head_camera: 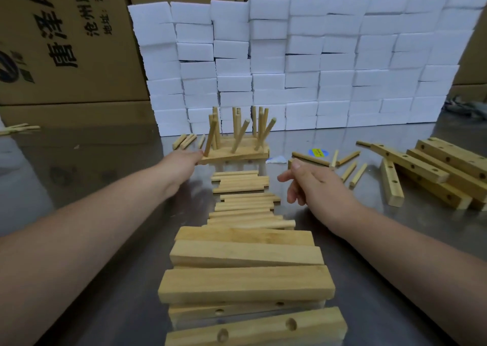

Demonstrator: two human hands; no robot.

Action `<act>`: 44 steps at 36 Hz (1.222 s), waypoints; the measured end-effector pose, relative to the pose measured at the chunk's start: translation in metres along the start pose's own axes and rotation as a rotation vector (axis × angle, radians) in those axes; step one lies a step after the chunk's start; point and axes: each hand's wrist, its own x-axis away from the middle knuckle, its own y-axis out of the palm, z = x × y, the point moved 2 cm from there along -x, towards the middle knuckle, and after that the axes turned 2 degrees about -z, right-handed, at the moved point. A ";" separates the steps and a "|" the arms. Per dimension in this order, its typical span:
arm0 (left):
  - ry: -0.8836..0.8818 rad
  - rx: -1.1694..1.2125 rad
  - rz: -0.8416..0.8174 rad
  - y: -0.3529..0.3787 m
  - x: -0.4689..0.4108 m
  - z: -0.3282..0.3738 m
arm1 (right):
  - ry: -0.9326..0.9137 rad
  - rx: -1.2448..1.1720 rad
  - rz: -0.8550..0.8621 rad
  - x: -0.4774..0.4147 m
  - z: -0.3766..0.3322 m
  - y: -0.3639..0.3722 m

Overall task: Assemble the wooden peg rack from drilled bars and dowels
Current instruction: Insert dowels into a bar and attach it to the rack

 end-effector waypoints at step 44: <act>0.180 -0.641 0.063 0.033 -0.067 -0.005 | 0.095 0.173 -0.077 -0.008 0.009 0.006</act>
